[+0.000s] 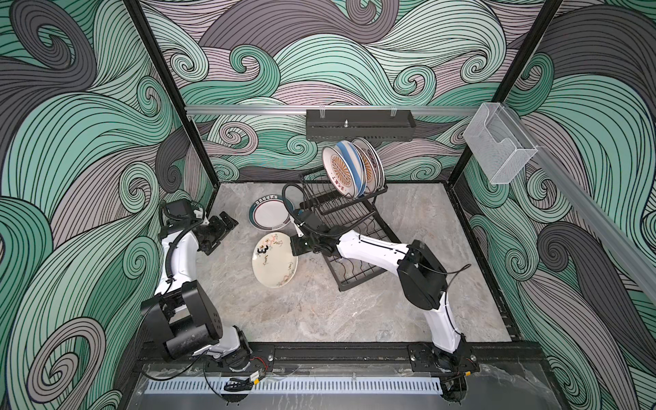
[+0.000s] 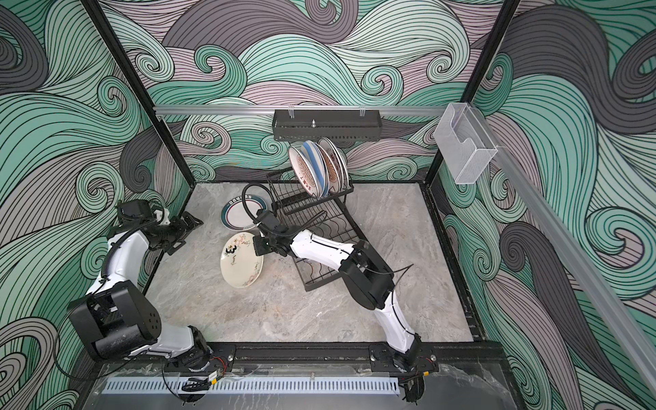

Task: Load plates into a dish rack
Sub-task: Pick up the plate from the middle-left of the table, then place the plate on the dish rack.

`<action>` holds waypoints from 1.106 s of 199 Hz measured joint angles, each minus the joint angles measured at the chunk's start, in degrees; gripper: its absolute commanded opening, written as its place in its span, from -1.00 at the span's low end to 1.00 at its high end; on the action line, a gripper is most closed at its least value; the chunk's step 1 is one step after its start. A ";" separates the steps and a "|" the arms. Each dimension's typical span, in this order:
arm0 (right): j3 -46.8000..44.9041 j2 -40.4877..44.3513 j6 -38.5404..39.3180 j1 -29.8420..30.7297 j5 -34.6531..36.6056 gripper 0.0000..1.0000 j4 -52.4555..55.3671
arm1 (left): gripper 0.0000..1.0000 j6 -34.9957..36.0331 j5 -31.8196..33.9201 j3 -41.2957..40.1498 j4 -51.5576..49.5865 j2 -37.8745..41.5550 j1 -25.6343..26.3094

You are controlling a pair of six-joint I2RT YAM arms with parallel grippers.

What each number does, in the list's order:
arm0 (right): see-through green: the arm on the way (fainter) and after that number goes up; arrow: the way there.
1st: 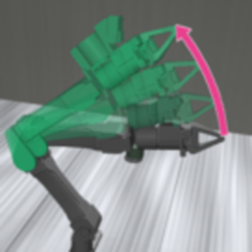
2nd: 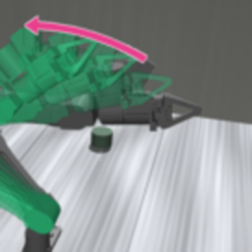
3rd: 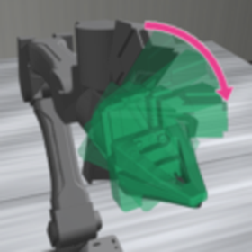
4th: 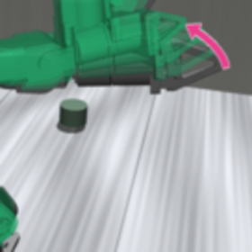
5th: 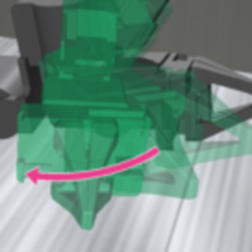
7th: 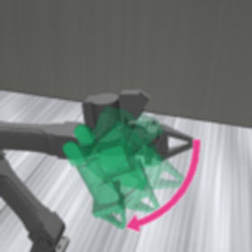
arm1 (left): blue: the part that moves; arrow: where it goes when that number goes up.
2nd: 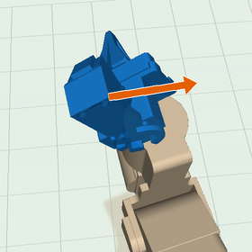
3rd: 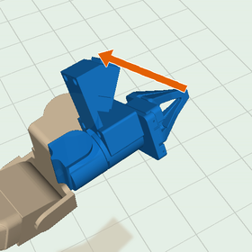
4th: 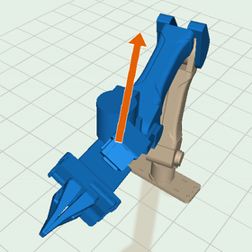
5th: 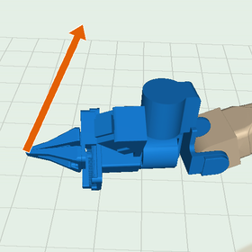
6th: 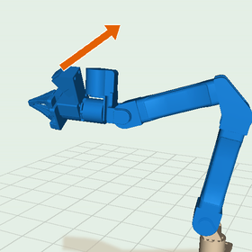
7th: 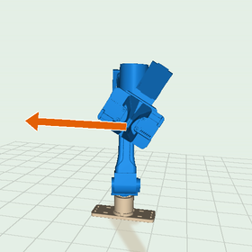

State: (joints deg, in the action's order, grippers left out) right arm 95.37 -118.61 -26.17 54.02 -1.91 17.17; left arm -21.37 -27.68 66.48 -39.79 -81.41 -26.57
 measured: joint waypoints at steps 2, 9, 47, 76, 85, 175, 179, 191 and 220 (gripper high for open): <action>-0.31 0.61 0.37 0.00 0.31 -1.00 0.46 | 0.97 0.02 -0.24 0.02 -0.02 0.00 0.00; -1.27 2.71 1.68 0.00 1.46 -1.00 1.70 | 0.97 0.20 -1.14 0.07 -0.04 0.00 0.00; -5.51 15.47 7.63 -0.04 7.89 -1.00 7.21 | 0.97 0.66 -3.63 0.09 -0.02 1.20 0.33; -5.57 24.39 11.13 -0.37 11.56 -1.00 11.19 | 0.97 1.36 -3.89 0.00 0.00 3.65 1.81; -4.94 26.49 12.13 -0.57 12.52 -1.00 12.50 | 0.97 1.62 -3.98 0.00 -0.07 3.78 2.71; 14.97 30.34 19.93 -4.04 22.40 -1.00 31.19 | 0.97 2.62 -6.62 -4.31 -0.24 4.07 13.14; 15.96 30.34 20.15 -4.15 22.80 -1.00 31.63 | 0.97 2.62 -6.69 -4.48 -0.24 4.24 13.77; 19.10 30.10 21.03 -4.37 24.30 -1.00 32.87 | 0.97 2.64 -6.82 -5.55 -0.26 5.09 15.58; 25.79 27.58 23.47 -4.68 28.22 -1.00 34.29 | 0.97 2.73 -6.82 -8.59 -0.87 7.54 19.43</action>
State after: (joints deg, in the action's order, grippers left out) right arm 121.16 -91.02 -2.70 49.34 26.30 51.46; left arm -18.63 -34.50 57.89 -40.66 -73.87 -7.14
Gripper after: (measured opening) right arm 0.066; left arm 0.986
